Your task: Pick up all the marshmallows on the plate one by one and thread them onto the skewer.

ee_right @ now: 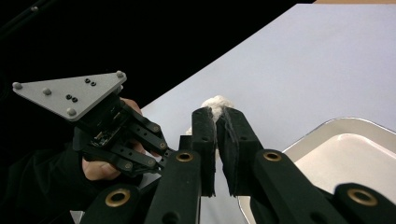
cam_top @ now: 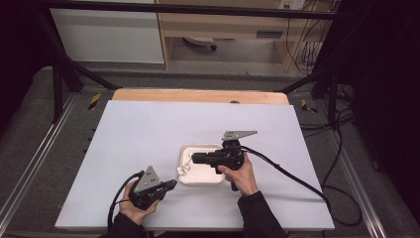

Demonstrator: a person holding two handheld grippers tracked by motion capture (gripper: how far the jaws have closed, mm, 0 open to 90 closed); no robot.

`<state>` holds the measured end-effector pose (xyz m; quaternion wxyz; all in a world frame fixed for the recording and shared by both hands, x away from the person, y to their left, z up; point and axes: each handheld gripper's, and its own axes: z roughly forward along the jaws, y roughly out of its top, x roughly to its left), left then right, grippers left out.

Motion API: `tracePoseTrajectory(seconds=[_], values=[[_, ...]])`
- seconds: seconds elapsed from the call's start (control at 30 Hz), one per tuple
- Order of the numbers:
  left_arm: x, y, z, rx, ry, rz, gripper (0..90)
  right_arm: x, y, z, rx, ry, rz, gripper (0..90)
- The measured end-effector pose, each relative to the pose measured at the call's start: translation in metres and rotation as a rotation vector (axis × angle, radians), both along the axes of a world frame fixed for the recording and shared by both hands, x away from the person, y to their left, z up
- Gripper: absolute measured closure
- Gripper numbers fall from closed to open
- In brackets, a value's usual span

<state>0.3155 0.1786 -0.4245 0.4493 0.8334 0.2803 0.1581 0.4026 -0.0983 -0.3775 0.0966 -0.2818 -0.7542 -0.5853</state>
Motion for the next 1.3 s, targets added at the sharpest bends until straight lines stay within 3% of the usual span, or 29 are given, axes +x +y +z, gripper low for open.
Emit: tracePoseTrajectory(seconds=[0.33, 1.3], values=[[0.001, 0.000, -0.002, 0.012, 0.007, 0.008, 89.4, -0.001, 0.003, -0.005, -0.014, -0.005, -0.001, 84.3], [0.002, -0.004, -0.005, 0.020, 0.029, -0.002, 89.4, -0.005, 0.010, -0.014, 0.004, 0.007, 0.005, 84.3]])
